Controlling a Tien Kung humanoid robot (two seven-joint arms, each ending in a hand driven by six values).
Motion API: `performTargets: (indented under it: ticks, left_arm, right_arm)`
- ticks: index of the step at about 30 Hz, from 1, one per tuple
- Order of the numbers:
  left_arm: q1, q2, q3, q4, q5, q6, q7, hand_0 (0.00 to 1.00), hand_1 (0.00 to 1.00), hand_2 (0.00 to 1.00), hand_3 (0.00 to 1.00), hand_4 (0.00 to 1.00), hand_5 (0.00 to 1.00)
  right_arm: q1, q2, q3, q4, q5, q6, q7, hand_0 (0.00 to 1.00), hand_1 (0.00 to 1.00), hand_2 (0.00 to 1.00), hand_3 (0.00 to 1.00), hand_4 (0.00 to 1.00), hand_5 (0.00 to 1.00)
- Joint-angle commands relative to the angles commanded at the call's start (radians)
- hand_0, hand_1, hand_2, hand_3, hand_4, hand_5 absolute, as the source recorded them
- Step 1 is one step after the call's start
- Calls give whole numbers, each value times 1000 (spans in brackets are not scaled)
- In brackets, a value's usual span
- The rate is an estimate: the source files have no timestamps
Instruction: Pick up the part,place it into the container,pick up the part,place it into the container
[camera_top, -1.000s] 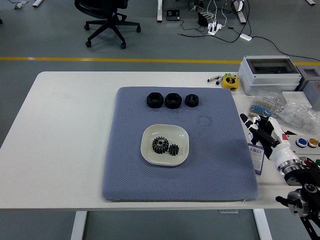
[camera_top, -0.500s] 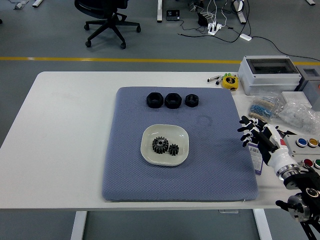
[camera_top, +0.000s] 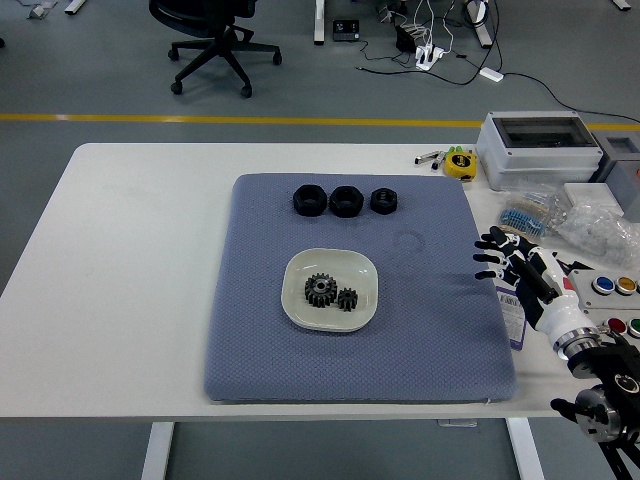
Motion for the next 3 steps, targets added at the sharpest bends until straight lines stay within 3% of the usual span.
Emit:
performTargets:
  ticks: [3]
  left_arm:
    - [-1,0,0,0,0,0,0,673,682,692,568,641,605]
  right_arm:
    - [-1,0,0,3,14,-1,3,542,631,700,707,974,662]
